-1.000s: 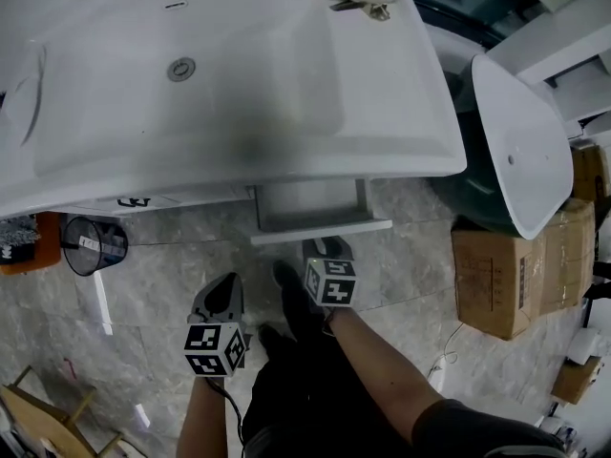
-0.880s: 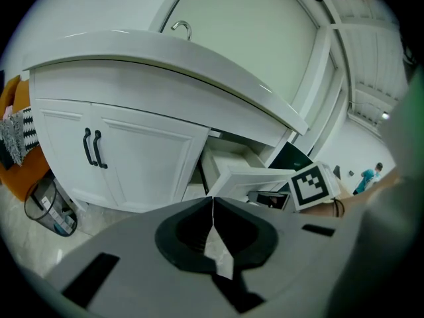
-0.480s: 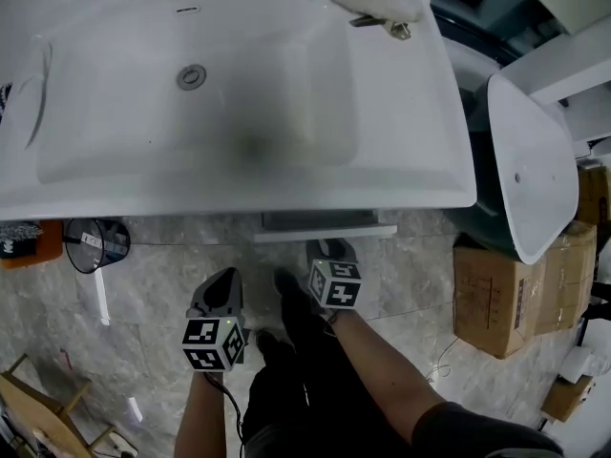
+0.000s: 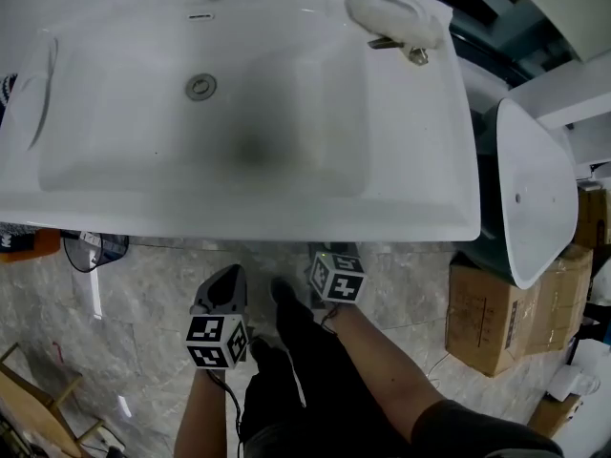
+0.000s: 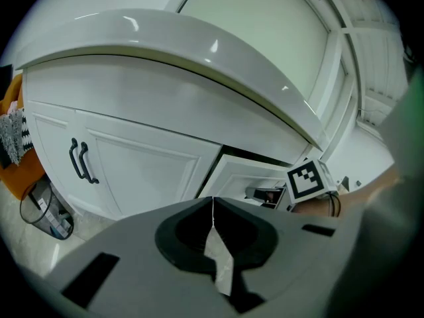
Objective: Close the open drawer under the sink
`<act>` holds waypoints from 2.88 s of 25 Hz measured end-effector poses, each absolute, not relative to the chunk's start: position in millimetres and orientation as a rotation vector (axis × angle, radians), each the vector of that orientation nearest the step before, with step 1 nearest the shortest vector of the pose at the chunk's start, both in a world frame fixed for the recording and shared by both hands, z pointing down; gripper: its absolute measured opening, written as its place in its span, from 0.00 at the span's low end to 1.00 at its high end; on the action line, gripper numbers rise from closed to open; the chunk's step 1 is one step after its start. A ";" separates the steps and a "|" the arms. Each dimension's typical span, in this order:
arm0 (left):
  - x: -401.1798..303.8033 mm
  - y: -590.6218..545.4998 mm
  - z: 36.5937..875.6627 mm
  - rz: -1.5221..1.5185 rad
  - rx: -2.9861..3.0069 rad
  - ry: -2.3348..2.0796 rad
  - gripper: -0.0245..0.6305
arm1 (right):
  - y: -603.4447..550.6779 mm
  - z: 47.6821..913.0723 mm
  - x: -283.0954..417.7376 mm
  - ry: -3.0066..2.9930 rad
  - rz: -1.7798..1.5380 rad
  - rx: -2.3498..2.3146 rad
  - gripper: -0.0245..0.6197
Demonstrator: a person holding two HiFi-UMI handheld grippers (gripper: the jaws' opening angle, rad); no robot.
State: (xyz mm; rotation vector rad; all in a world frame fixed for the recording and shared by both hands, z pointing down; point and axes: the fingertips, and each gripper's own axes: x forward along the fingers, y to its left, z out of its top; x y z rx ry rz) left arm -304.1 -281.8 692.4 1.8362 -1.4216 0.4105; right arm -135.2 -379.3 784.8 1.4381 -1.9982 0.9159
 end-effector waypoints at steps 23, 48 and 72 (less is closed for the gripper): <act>-312.9 -268.2 684.8 0.371 1.833 -1.422 0.06 | -389.4 783.3 -139.2 -1.978 0.830 1.420 0.25; -295.6 -119.9 542.0 0.199 2.014 -1.396 0.06 | -188.4 560.6 -163.2 -2.321 0.740 1.376 0.14; -156.7 -22.1 466.3 0.132 1.849 -1.782 0.06 | -130.3 484.3 -49.0 -2.582 0.508 0.885 0.10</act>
